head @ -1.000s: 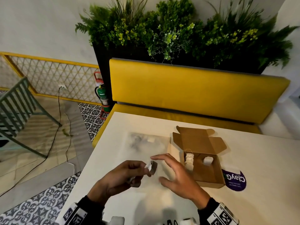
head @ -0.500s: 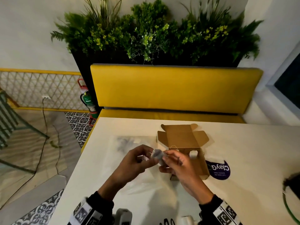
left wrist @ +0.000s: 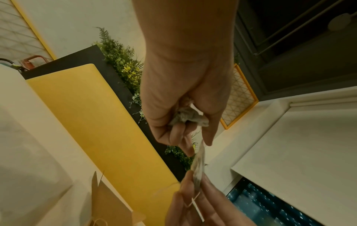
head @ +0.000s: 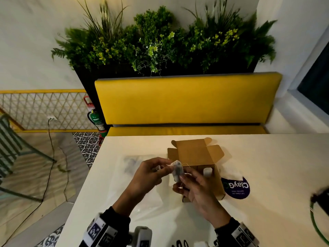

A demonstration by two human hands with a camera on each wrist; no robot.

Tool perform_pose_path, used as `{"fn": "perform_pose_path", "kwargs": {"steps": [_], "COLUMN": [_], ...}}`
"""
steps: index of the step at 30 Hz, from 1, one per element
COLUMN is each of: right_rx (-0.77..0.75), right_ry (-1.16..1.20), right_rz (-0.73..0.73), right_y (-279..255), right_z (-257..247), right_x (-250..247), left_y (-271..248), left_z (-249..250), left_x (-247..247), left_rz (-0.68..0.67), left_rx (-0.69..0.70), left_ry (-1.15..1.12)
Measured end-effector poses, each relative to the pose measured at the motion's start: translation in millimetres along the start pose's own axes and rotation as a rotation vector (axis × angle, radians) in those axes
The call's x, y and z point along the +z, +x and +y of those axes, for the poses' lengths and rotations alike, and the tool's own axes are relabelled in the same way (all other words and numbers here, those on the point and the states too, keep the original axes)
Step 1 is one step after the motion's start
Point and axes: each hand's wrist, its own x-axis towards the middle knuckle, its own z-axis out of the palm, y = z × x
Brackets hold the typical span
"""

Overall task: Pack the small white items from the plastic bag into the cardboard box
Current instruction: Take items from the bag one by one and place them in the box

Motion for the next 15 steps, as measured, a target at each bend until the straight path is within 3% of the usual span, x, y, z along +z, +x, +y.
{"fn": "perform_pose_path", "kwargs": {"steps": [7,15], "right_rx": [-0.026,-0.187], "right_ry": [-0.014,-0.250], "right_rz": [-0.030,-0.036], "right_y": [2,8], "right_z": [2,-12], "right_x": [-6,-18], "left_y": [9,21], "left_z": [-4,-12], "left_x": [7,13], "left_rz": [0.065,-0.064], "left_rx": [0.009,0.004], "left_ry": [0.007,0.063]}}
